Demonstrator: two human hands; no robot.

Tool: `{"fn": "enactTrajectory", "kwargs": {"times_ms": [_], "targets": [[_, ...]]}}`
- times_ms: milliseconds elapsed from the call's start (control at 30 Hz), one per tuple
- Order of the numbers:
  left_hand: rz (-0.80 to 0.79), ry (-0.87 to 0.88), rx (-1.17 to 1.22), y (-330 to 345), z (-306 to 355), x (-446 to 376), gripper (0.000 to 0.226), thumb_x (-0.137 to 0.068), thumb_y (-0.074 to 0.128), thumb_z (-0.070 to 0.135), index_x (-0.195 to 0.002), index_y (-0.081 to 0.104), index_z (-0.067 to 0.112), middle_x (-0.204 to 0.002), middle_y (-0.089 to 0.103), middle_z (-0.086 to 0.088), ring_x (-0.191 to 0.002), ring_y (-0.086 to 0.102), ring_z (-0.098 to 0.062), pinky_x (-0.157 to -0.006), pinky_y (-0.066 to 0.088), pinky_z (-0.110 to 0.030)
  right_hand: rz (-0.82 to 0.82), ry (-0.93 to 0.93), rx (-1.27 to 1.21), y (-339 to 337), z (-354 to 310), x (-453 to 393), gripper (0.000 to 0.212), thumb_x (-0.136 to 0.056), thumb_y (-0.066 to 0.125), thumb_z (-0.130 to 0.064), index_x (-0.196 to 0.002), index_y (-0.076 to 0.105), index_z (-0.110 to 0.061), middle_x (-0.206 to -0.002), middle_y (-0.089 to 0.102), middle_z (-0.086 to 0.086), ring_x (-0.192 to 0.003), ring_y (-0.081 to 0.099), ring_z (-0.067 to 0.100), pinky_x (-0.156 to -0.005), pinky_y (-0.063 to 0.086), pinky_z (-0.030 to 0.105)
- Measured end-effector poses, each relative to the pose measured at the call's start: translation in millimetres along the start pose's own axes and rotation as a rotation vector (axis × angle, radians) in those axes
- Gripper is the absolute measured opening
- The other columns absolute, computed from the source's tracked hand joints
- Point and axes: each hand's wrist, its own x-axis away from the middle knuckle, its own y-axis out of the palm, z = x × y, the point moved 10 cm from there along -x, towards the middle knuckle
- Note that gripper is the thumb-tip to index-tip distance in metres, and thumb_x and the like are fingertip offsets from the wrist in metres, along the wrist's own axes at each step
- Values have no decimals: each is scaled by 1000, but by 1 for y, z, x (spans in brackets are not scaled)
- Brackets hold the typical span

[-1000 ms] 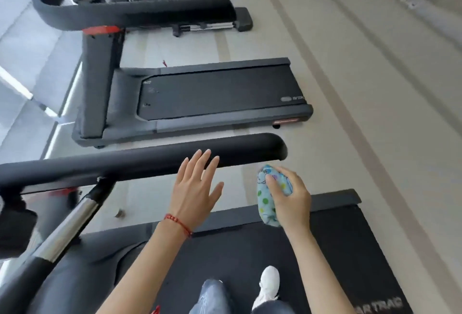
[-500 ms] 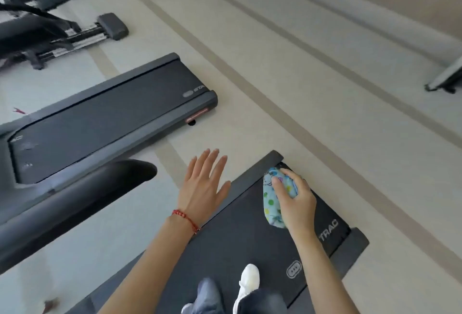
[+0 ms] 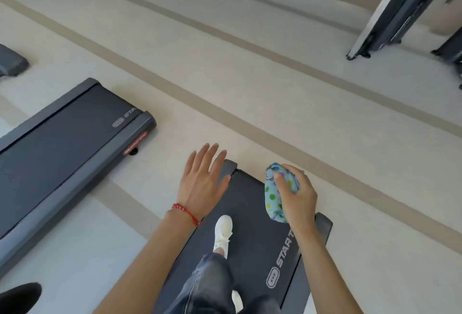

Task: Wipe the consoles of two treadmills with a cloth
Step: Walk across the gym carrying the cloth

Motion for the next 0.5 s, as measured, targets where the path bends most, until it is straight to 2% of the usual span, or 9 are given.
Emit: {"fn": "enactTrajectory", "kwargs": {"times_ms": [167, 300, 500], "targets": [[-44, 70, 26, 35, -7, -92, 52, -88, 40, 38, -125, 56, 5, -131, 54, -16, -125, 43, -34, -107, 20, -41, 81, 31, -2, 5, -4, -81, 19, -84, 66, -27, -103, 64, -26, -102, 63, -4, -92, 61, 11, -83, 53, 32], [-20, 119, 50, 44, -15, -164, 51, -88, 41, 36, -123, 57, 3, -130, 54, -17, -125, 40, -32, -107, 20, -41, 130, 74, -12, 9, -11, -140, 19, -83, 66, -28, -102, 64, -28, -102, 64, -5, -94, 60, 12, -85, 53, 34], [-27, 183, 60, 64, -12, -260, 51, -89, 39, 36, -124, 56, 3, -130, 53, -18, -125, 41, -33, -106, 23, -43, 175, 98, -55, 7, -24, -219, 17, -84, 65, -28, -101, 63, -30, -104, 63, -6, -94, 60, 8, -84, 51, 29]]}}
